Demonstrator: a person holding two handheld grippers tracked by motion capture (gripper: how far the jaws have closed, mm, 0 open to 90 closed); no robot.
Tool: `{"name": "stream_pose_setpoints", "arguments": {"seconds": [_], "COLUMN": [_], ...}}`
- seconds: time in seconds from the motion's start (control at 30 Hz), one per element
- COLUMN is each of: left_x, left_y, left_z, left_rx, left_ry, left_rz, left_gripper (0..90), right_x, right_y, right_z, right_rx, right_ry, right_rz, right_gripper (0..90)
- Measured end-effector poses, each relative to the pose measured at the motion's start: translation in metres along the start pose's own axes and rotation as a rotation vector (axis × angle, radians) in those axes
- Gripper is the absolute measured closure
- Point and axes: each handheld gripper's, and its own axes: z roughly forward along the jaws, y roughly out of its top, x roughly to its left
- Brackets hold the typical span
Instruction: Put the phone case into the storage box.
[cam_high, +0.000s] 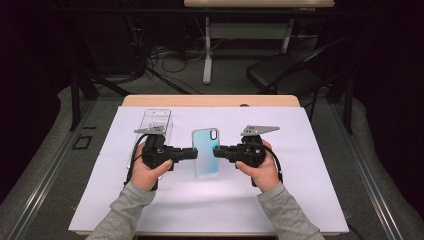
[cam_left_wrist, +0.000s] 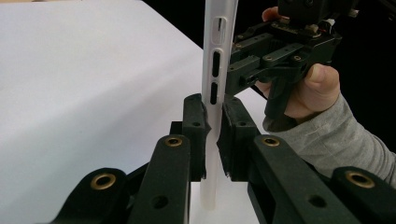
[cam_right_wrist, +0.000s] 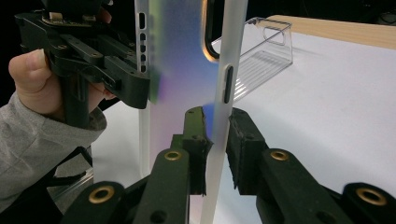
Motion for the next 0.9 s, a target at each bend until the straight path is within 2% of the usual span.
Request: {"name": "stream_pose_setpoints", "arguments": {"seconds": [0.23, 0.9], "left_x": [0.0004, 0.0001], "left_y": [0.0006, 0.0023], "left_z": [-0.0025, -0.0071], "left_rx": [-0.004, 0.005], "left_ry": [-0.011, -0.039], "left_rz": [0.001, 0.045], "left_gripper": [82.0, 82.0], "right_x": [-0.0009, -0.0023], "right_y": [0.0002, 0.0006], "right_z": [-0.0010, -0.0031], "right_rx": [-0.006, -0.018], "right_ry": [0.025, 0.090], "right_rz": [0.004, 0.012], "right_gripper": [80.4, 82.3]}}
